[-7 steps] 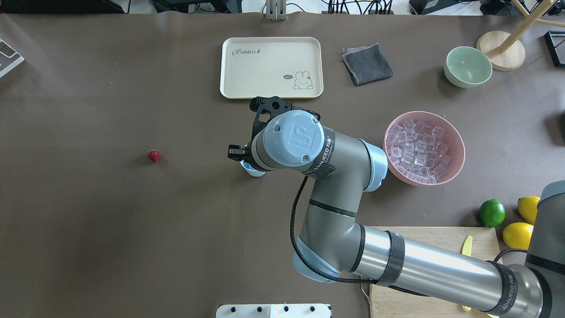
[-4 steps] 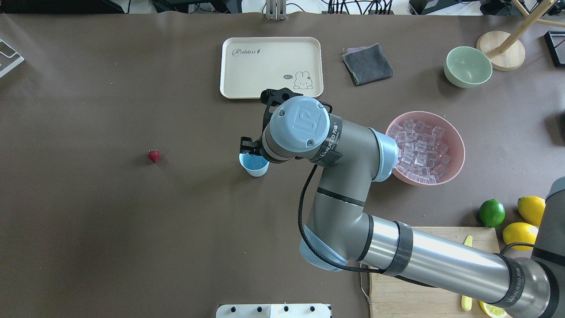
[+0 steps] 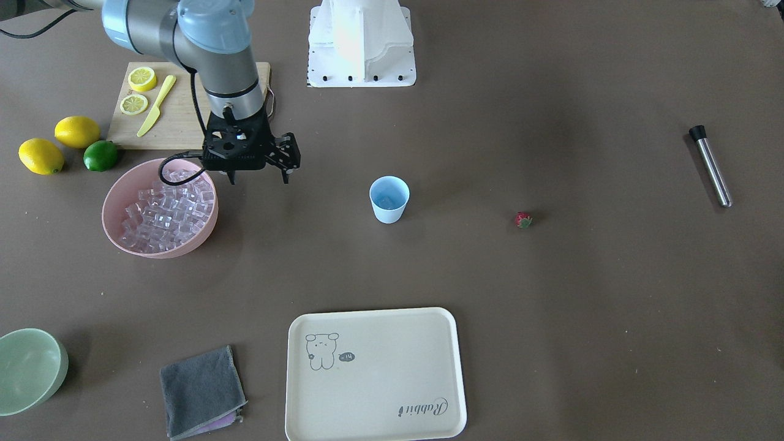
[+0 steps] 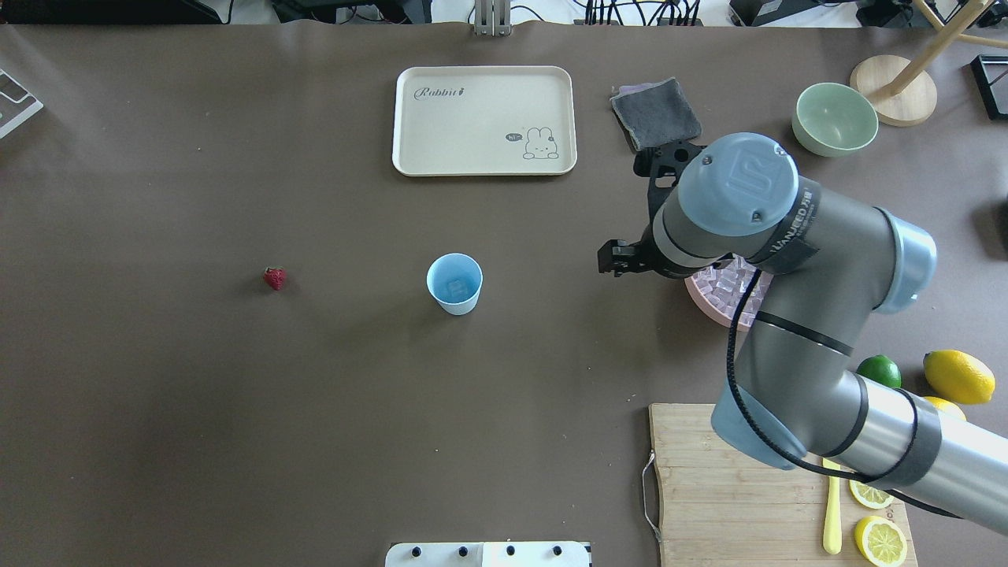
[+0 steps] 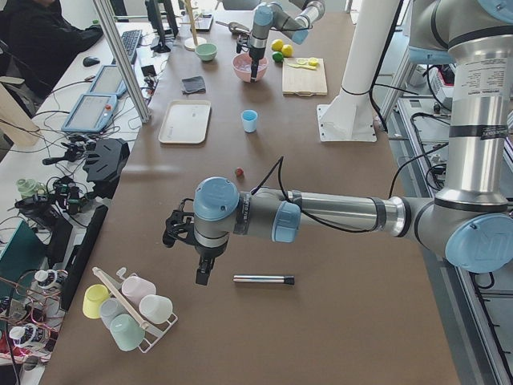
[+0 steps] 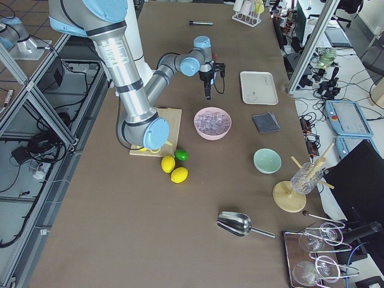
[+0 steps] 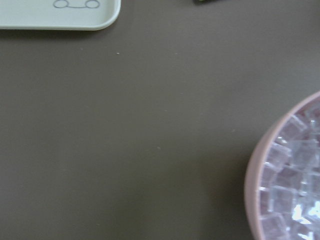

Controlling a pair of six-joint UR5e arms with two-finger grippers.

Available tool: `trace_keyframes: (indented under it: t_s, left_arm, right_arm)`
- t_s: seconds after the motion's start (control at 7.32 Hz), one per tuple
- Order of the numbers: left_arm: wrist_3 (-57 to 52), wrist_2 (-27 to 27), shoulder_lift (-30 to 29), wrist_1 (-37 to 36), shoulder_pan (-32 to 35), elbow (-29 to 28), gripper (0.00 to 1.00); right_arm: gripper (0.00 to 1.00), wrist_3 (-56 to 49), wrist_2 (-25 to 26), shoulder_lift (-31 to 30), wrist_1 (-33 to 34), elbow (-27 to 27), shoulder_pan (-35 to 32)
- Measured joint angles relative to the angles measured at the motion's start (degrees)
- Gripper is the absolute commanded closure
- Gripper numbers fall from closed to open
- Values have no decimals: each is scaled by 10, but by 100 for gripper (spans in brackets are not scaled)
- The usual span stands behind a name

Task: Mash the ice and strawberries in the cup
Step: 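Drop the ice cube into the cup and move back to the bowl, then grasp a third ice cube in the pink bowl with the right gripper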

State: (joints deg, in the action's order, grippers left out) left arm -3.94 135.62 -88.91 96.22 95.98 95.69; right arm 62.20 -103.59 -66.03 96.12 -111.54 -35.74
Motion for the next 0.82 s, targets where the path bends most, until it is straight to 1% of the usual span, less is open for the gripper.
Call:
trace_keyframes:
  t_s: [0.14,0.27,0.41,0.55,0.68,0.82]
  left_arm:
    - [0,0,0,1,0,0,1]
    - [0,0,1,2,0,0,1]
    - [0,0,1,2,0,1,1]
    - [0,0,1,4,0,1,1]
    - [0,0,1,7,0,1,1]
    - [1,0,1,9,0,2,1]
  right_arm:
    - [4,-32,-3,-44,3,-18,-15]
    - [7,-63,-3,-77,4,-22,-26]
    - [14,-83,-1,-98,2,-19,-36]
    - [16,-92,-1,-109,-1,-12,-47]
    - [26,-96,0,-112,-3,-3,-54]
    - [28,-96,-1,-111,-4,4,-57]
